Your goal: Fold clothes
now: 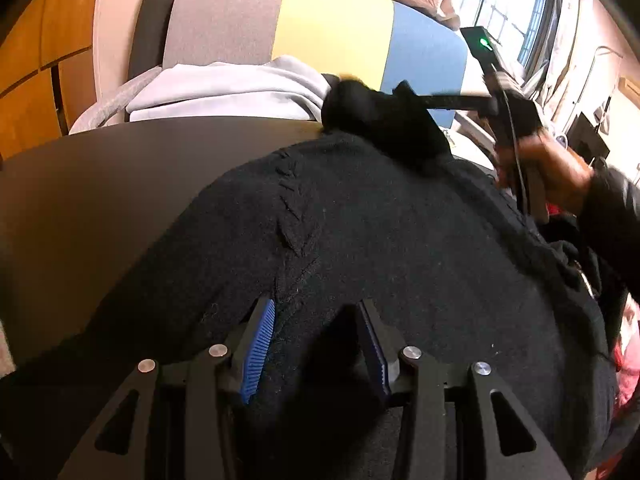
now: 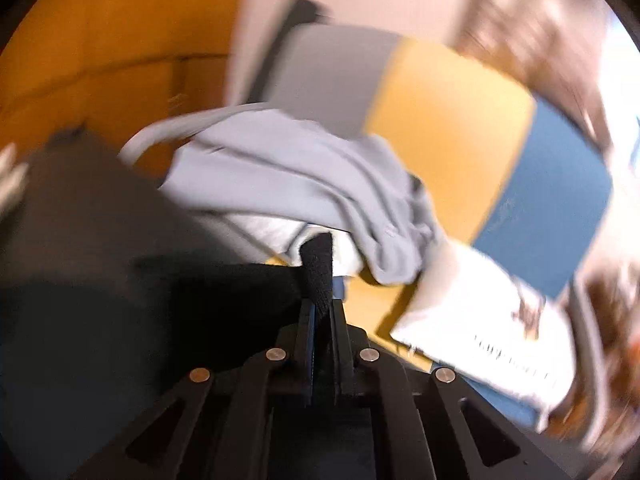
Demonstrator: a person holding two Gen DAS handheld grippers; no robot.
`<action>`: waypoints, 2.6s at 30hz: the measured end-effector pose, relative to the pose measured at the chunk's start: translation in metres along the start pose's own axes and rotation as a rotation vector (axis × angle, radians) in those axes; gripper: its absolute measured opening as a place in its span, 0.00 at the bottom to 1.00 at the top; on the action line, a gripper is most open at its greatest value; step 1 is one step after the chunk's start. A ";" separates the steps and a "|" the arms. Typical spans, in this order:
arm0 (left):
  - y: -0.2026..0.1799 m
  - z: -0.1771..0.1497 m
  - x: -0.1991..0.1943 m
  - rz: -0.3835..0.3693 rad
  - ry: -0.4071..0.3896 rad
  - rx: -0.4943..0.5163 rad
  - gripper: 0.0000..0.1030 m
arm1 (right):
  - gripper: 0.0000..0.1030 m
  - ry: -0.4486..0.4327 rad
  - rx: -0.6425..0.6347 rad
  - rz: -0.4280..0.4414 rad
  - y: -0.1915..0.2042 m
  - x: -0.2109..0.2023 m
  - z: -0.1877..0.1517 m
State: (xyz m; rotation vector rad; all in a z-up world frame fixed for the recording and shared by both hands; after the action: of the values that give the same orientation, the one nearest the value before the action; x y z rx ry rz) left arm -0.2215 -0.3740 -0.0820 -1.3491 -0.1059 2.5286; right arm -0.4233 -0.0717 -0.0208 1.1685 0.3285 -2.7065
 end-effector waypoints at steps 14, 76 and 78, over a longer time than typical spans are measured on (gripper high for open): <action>-0.019 0.089 0.015 -0.052 -0.081 0.063 0.42 | 0.54 0.097 0.172 0.220 -0.034 -0.058 -0.098; 0.148 -0.063 -0.260 0.290 -0.277 -0.160 0.08 | 1.00 0.147 -0.029 0.233 0.220 -0.153 -0.208; 0.161 -0.049 -0.277 0.324 -0.307 -0.168 0.08 | 1.00 0.145 -0.027 0.236 0.219 -0.153 -0.208</action>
State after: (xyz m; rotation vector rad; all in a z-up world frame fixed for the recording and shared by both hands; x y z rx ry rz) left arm -0.0682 -0.6075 0.0823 -1.0965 -0.1768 3.0494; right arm -0.1213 -0.2151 -0.0763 1.3092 0.2294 -2.4155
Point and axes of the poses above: each gripper's, at about its wrist camera, not at the fingertips, and x roughly the way its jaws point, y to its left, z to its top, the point moved 2 cm from there along x, roughly the way its jaws point, and after that the axes turned 5 degrees about y, right-handed, at the moved point
